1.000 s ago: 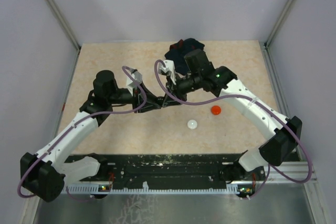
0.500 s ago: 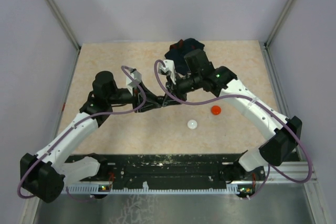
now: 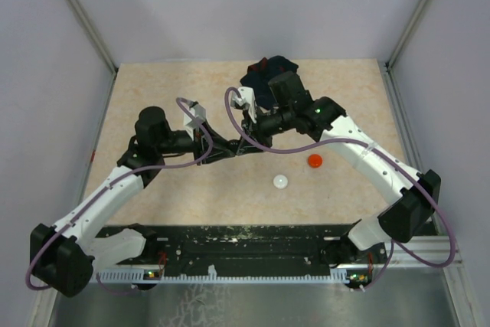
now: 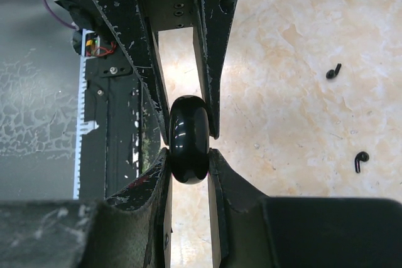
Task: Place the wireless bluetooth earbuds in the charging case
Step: Pick up the charging case at the center of the board.
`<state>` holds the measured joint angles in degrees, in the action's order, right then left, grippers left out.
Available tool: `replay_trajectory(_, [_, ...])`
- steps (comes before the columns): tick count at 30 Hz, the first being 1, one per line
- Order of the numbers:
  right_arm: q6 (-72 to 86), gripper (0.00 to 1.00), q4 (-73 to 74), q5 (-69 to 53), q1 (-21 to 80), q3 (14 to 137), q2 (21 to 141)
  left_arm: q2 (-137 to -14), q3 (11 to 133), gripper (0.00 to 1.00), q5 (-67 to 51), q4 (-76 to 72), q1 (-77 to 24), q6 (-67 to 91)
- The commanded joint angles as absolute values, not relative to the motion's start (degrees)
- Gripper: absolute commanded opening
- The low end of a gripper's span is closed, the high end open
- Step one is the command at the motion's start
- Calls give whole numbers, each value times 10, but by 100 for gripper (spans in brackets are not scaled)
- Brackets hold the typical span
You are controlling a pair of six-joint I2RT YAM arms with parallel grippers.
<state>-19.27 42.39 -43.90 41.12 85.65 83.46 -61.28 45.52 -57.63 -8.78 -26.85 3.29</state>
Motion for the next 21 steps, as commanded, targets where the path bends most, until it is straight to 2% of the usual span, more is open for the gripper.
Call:
replay_trajectory(1, [-182,0,381,-440,413,866,810,-600,447,32,-583,-113,-268,45])
replay_trajectory(6, [-178,0,372,-445,413,858,807,-596,441,17,-580,-122,-268,48])
replay_trajectory(10, [-171,0,355,-448,413,844,799,-589,435,1,-571,-122,-266,36])
replay_trajectory(11, [-169,3,350,-452,413,840,797,-587,433,0,-570,-122,-266,33])
replay_trajectory(16, [-162,33,338,-461,413,835,795,-587,427,0,-579,-121,-267,14])
replay_trajectory(18, [-156,41,331,-463,413,833,796,-587,424,0,-581,-120,-267,7])
replay_trajectory(21, [-149,47,316,-467,412,828,797,-585,421,0,-585,-120,-266,1])
